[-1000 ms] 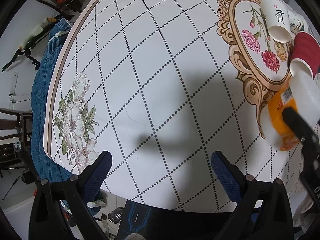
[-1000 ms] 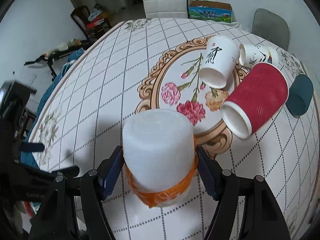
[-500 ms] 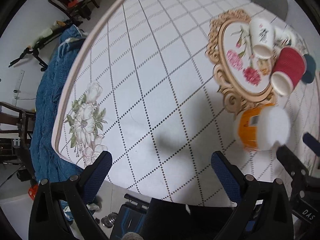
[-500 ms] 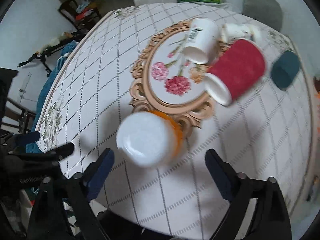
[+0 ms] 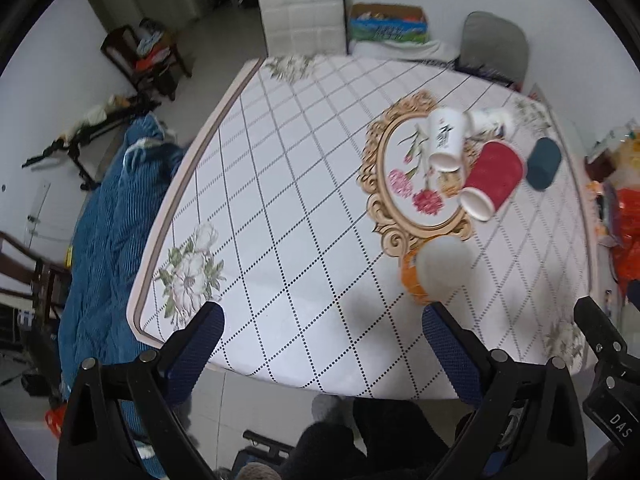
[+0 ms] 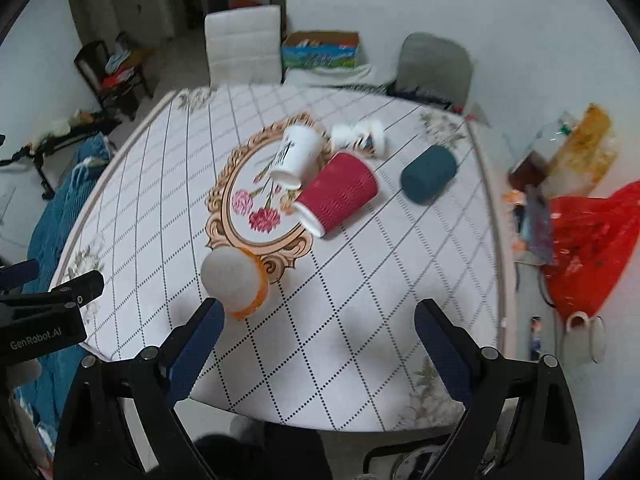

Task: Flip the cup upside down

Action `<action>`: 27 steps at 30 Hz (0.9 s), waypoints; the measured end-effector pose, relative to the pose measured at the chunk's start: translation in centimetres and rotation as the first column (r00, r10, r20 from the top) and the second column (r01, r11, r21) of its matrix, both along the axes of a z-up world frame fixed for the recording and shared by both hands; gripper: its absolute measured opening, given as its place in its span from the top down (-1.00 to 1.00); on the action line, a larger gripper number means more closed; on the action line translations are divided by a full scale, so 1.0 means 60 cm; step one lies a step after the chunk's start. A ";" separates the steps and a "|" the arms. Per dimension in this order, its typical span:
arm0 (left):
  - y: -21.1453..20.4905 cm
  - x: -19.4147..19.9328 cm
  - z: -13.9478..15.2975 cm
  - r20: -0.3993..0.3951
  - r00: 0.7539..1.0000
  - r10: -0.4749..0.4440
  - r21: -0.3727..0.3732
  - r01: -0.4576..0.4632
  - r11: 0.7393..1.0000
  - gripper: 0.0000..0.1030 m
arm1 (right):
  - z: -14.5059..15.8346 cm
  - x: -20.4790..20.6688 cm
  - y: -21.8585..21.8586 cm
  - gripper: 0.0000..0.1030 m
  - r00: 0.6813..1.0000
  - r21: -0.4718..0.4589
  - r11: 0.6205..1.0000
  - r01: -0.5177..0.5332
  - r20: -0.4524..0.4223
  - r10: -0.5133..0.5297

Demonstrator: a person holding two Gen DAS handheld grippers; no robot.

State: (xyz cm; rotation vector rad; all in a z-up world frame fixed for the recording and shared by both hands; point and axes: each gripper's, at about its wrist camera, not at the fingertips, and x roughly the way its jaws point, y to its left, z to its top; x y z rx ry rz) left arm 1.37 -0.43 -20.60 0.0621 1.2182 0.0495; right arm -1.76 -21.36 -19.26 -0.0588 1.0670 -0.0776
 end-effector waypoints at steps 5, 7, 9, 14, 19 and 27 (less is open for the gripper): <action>0.012 -0.047 0.063 0.078 0.996 -0.033 -0.004 0.033 0.999 -0.97 | 0.061 -0.059 0.013 -0.90 0.999 0.025 0.999 0.027 0.042 -0.028; 0.022 -0.070 0.087 0.104 0.994 -0.037 -0.013 0.039 0.999 -0.97 | 0.085 -0.086 0.021 -0.90 0.997 0.033 0.999 0.037 0.060 -0.039; 0.033 -0.098 0.114 0.137 0.990 -0.043 -0.014 0.045 0.999 -0.97 | 0.111 -0.116 0.031 -0.90 0.995 0.047 0.998 0.047 0.083 -0.051; 0.053 -0.167 0.176 0.216 0.974 -0.065 -0.010 0.069 0.998 -0.97 | 0.172 -0.200 0.058 -0.90 0.988 0.033 0.998 0.061 0.141 -0.065; 0.067 -0.234 0.230 0.270 0.958 -0.092 -0.028 0.104 0.994 -0.97 | 0.236 -0.292 0.082 -0.90 0.977 0.030 0.997 0.076 0.195 -0.080; 0.063 -0.313 0.277 0.300 0.947 -0.110 -0.041 0.128 0.991 -0.97 | 0.313 -0.398 0.090 -0.96 0.962 0.032 0.996 0.083 0.259 -0.088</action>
